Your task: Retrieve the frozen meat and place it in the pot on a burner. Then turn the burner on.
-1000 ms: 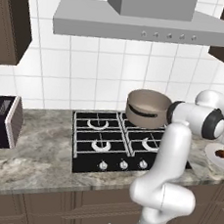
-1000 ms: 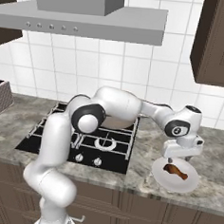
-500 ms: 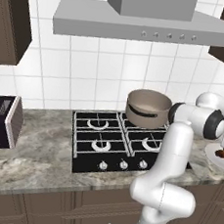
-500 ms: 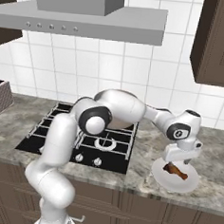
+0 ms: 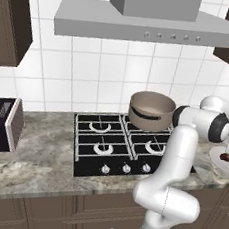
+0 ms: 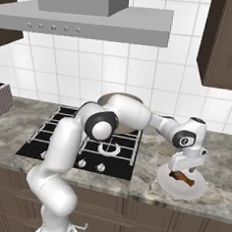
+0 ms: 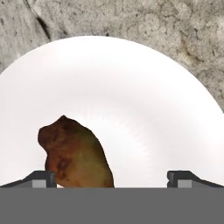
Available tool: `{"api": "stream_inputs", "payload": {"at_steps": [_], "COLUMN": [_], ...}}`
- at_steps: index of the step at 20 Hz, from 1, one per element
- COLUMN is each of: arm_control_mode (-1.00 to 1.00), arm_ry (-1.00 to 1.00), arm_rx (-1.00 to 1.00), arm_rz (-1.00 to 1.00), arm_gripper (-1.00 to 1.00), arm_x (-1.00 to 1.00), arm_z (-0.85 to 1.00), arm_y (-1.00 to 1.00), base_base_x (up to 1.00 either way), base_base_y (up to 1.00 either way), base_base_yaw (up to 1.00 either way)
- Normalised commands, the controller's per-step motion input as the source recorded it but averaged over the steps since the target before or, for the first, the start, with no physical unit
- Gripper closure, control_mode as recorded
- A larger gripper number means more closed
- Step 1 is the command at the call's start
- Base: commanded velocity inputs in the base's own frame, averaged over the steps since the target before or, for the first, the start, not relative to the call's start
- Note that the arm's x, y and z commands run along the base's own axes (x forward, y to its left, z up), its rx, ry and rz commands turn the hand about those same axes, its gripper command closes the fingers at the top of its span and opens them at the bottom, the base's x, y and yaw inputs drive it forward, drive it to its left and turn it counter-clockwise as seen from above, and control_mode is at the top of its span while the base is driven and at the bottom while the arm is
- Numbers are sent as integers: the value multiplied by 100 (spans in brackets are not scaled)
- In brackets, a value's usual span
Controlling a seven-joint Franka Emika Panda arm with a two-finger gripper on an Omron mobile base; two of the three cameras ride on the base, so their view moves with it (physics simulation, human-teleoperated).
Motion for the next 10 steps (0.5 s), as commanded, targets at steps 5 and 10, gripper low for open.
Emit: {"api": "stream_inputs", "payload": {"at_steps": [5, 10], "arm_control_mode": [-100, -100], "arm_ry": [3, 2], "arm_rx": [1, 1], "arm_rz": [7, 7], "arm_gripper": [-100, -100], "arm_x": [0, 0], "arm_z": [-20, -27], "arm_y": [0, 0], "base_base_x": [0, 0], "base_base_y": [0, 0], "base_base_yaw": [0, 0]}}
